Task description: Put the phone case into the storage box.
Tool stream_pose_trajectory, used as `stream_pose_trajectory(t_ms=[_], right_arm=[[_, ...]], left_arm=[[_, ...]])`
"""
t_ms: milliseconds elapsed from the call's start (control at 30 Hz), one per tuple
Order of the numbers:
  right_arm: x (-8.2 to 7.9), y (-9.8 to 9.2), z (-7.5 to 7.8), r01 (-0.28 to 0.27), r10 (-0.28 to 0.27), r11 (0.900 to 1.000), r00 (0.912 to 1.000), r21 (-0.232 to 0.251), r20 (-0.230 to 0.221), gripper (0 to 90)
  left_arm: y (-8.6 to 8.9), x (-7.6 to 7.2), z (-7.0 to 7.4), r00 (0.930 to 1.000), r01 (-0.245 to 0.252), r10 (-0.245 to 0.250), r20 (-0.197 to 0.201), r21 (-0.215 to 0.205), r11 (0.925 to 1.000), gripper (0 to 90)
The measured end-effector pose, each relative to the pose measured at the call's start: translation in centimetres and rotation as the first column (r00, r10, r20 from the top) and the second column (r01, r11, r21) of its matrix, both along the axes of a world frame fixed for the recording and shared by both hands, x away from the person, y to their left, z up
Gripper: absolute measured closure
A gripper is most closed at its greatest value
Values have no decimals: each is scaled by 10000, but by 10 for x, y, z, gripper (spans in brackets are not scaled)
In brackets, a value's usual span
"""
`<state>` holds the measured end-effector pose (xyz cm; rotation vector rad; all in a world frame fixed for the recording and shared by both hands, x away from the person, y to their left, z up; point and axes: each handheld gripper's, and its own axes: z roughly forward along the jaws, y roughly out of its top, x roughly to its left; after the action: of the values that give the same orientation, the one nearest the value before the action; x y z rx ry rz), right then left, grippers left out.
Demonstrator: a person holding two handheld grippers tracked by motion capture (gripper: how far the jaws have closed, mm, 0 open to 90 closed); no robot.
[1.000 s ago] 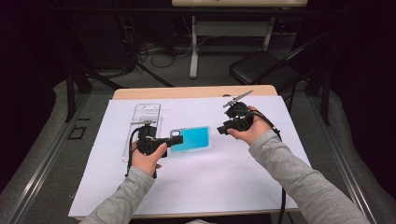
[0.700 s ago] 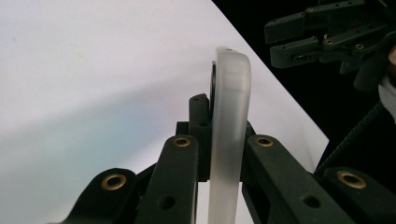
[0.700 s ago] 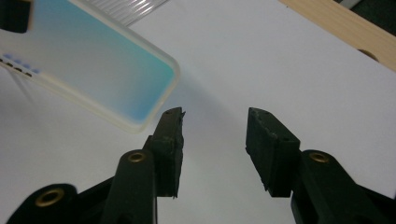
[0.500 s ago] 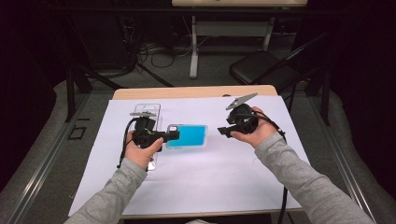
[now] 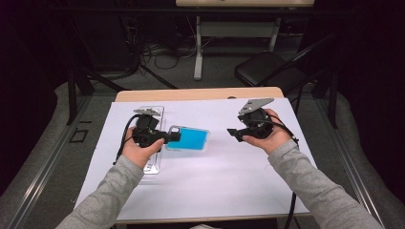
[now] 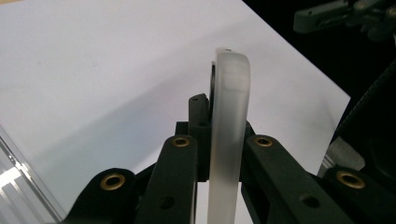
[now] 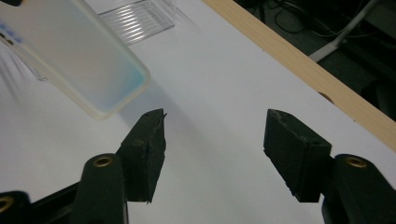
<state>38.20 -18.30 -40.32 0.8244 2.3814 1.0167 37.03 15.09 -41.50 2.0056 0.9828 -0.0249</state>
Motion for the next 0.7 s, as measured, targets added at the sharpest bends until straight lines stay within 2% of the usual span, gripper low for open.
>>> stream_pose_trajectory(t_ms=[67, 200, 333, 433, 567, 700], right_arm=[[-1, -2, 0, -190, 188, 9998, 9996, 68, 209, 346], [-5, -4, -3, -408, 403, 9991, 9987, 146, 313, 313], [-11, -4, -6, -645, 634, 9972, 9975, 368, 300, 283], [-15, -4, -8, -1027, 1018, 9924, 9947, 682, 155, 273], [-20, -4, -10, -1221, 1223, 9890, 9925, 841, 28, 233], [-23, -6, -9, -1385, 1392, 9849, 9903, 1042, 6, 196]], left_arm=[[0, 1, 2, 9998, 161, -161, 71, 83, 9998, 862], [-2, 1, 6, 9990, 380, -388, 212, 330, 9987, 862], [-3, 3, 10, 9971, 642, -668, 367, 688, 9956, 862], [-4, 5, 11, 9957, 806, -843, 387, 890, 9928, 862], [-8, 6, 11, 9919, 1164, -1210, 378, 1074, 9874, 862], [-13, 5, 12, 9838, 1600, -1693, 595, 1366, 9776, 862]])
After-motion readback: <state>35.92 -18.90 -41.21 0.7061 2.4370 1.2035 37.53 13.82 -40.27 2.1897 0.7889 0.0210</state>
